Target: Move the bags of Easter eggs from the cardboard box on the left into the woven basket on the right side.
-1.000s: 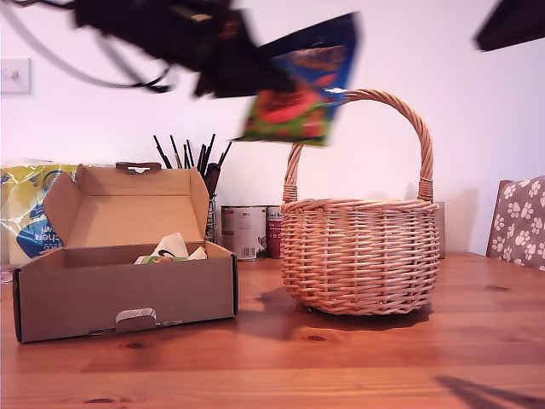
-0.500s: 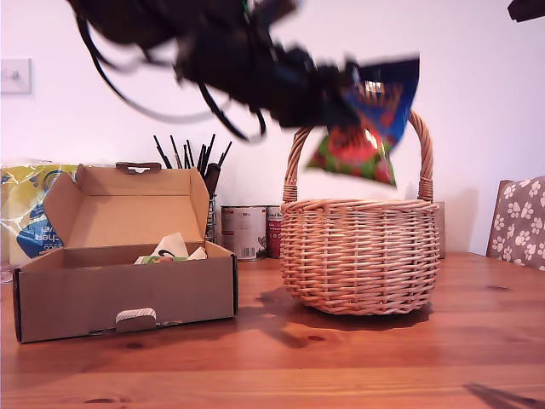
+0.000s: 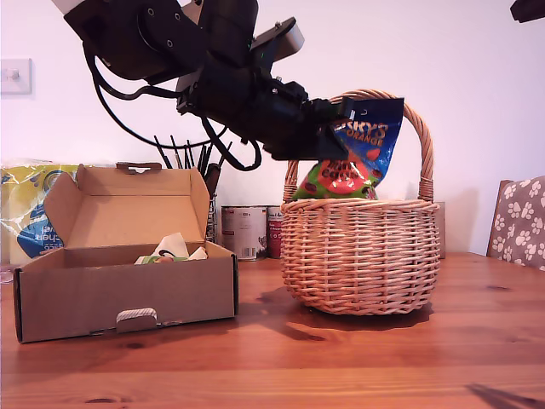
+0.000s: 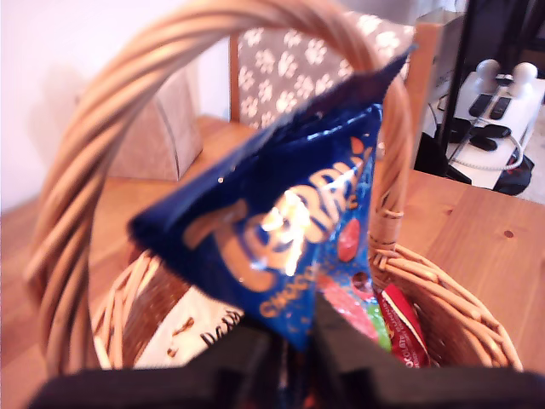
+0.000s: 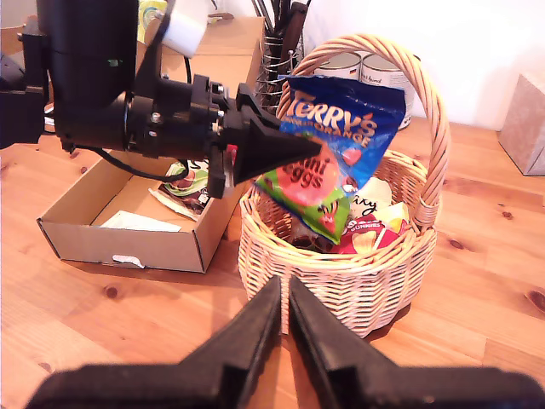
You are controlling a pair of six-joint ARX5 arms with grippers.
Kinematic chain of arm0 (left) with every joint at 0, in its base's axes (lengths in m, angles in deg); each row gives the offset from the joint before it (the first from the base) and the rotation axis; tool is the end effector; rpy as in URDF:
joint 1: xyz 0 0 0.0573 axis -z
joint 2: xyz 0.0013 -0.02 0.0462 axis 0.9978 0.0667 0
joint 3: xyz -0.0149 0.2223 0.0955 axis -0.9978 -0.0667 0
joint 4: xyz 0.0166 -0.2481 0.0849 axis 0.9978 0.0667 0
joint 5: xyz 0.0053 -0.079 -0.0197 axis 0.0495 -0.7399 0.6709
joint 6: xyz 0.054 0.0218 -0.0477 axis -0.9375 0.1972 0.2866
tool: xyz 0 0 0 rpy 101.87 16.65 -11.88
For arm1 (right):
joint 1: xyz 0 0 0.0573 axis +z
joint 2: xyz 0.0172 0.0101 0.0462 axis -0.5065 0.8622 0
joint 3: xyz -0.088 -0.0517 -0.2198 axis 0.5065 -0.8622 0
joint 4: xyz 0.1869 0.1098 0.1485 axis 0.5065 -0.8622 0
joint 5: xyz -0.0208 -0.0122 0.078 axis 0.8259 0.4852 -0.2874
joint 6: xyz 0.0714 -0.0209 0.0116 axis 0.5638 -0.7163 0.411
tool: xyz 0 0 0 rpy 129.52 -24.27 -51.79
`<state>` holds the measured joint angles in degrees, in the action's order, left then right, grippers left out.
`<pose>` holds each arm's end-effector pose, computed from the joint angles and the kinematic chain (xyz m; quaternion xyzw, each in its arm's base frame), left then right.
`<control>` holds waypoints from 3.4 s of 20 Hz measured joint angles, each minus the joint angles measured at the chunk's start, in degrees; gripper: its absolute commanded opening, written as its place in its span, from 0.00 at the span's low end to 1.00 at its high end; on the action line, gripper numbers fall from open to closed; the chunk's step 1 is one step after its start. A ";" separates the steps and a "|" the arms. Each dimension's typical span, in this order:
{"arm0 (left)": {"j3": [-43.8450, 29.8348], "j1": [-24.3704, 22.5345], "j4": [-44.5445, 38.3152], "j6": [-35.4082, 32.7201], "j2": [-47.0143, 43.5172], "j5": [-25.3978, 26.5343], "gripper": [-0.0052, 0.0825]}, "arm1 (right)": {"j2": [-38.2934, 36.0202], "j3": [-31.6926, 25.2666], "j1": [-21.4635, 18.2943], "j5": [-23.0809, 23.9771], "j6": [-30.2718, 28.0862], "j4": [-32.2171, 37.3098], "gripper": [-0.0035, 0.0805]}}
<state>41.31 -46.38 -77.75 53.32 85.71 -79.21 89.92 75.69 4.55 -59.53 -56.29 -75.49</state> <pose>0.3440 -0.3028 0.1879 0.0537 0.1112 -0.4359 0.8915 0.1415 0.0926 0.2599 -0.0355 0.1378 0.2536 0.9568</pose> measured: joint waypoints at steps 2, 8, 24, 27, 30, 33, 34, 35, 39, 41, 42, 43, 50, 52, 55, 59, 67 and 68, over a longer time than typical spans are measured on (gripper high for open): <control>0.00 0.11 -0.66 0.07 0.00 1.60 0.49 | 0.00 0.00 0.00 -0.09 0.00 -0.02 0.03; 1.03 0.11 -0.83 0.07 0.00 2.03 0.43 | 0.00 0.00 0.00 -0.15 0.00 -0.04 0.03; 2.71 -14.32 43.28 -8.85 -21.49 -0.17 0.03 | 0.15 0.00 0.00 -7.52 -0.11 2.64 0.03; 2.19 -19.15 46.71 -9.75 -21.27 -1.92 0.03 | 1.20 0.00 0.00 -11.21 -0.13 5.27 0.03; 2.19 -23.41 46.90 -10.25 -21.24 -3.04 0.03 | 3.41 0.00 0.00 -12.26 -0.13 6.21 0.03; 2.19 -26.49 46.62 -11.98 -20.09 -6.64 0.18 | 5.46 0.00 0.00 -12.26 -0.15 6.32 0.03; 2.19 -27.04 46.47 -12.17 -18.95 -7.50 0.48 | 5.99 0.00 0.00 -12.26 -0.15 6.29 0.03; 2.19 -27.19 46.01 -12.24 -17.51 -7.56 0.81 | 6.34 0.00 0.00 -12.26 -0.15 6.29 0.03; 2.19 -27.19 40.17 -13.05 -9.88 -6.56 0.93 | 7.34 0.00 0.00 -12.26 -1.27 6.27 0.03; 2.19 -27.19 37.00 -13.00 -6.51 -5.44 0.93 | 7.65 0.00 0.00 -12.26 -1.55 6.45 0.03; 2.19 -27.19 35.95 -12.70 -5.22 -4.44 0.93 | 7.72 0.00 0.00 -12.26 -1.62 6.51 0.03; 2.19 -27.19 35.10 -12.17 -4.00 -3.56 0.93 | 7.87 0.00 0.00 -12.26 -1.66 6.73 0.03; 2.19 -27.19 32.30 -7.58 2.01 1.73 0.93 | 8.02 0.00 0.00 -12.26 -1.75 6.88 0.03; 2.19 -27.19 31.32 -6.05 2.25 2.25 0.93 | 8.02 0.00 0.00 -12.26 -1.75 6.88 0.03; 2.19 -27.19 30.32 -4.00 2.25 2.40 0.93 | 8.02 0.00 0.00 -12.26 -1.75 6.88 0.03; 2.19 -27.19 31.21 -1.77 4.22 -0.83 0.93 | 8.02 0.00 0.00 -12.26 -1.88 7.06 0.03; 2.19 -27.19 29.24 -0.52 6.86 -1.01 0.84 | 8.02 0.00 0.00 -12.28 -1.88 7.30 0.03; 2.19 -27.19 29.29 -0.31 7.06 -1.03 0.73 | 8.02 0.00 0.00 -12.26 -1.88 7.30 0.03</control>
<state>43.50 -73.57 -48.46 53.01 92.77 -80.24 97.95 75.69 4.55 -71.79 -58.17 -68.19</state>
